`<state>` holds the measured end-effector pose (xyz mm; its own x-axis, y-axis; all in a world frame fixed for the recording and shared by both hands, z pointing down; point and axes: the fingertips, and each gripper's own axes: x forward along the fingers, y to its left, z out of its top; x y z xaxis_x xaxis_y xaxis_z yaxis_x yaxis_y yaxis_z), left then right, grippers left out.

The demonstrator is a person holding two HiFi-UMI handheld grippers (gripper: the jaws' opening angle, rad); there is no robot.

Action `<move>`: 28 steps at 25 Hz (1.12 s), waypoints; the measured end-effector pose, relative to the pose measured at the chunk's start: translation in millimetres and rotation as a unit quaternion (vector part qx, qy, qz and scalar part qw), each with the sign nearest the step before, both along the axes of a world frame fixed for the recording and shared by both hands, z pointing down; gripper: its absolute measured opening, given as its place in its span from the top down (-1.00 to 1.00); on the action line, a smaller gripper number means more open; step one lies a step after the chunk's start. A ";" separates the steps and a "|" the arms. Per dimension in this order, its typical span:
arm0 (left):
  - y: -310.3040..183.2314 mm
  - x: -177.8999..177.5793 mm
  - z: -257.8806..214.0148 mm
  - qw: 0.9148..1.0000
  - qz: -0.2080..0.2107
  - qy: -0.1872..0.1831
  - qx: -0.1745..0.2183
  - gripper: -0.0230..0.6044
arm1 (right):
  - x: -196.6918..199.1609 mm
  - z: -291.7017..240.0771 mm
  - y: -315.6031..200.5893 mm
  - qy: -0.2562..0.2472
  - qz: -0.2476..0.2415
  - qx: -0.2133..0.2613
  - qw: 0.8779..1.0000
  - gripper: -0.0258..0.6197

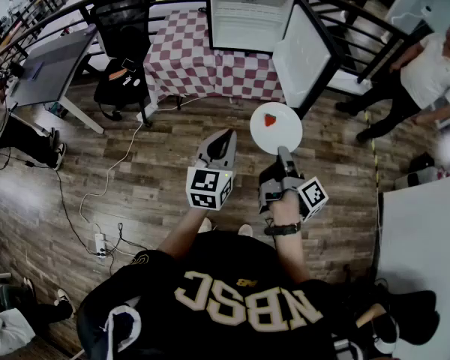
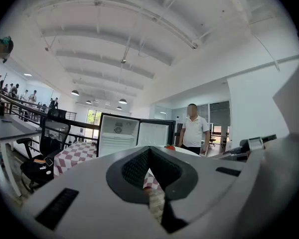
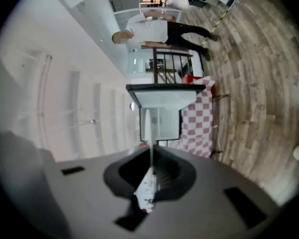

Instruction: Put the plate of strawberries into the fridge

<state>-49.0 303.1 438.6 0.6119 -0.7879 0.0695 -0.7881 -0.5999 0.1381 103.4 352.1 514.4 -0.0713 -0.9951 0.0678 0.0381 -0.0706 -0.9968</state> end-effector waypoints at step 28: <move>30.1 53.2 21.9 0.999 -0.040 -0.007 -0.016 0.88 | 66.6 -0.3 25.3 0.063 -0.016 -0.015 0.998 0.83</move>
<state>4.2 333.2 460.5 0.5454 -0.8317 0.1042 -0.8357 -0.5300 0.1440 170.1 377.4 514.1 -0.0914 -0.9898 0.1089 -0.0902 -0.1007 -0.9908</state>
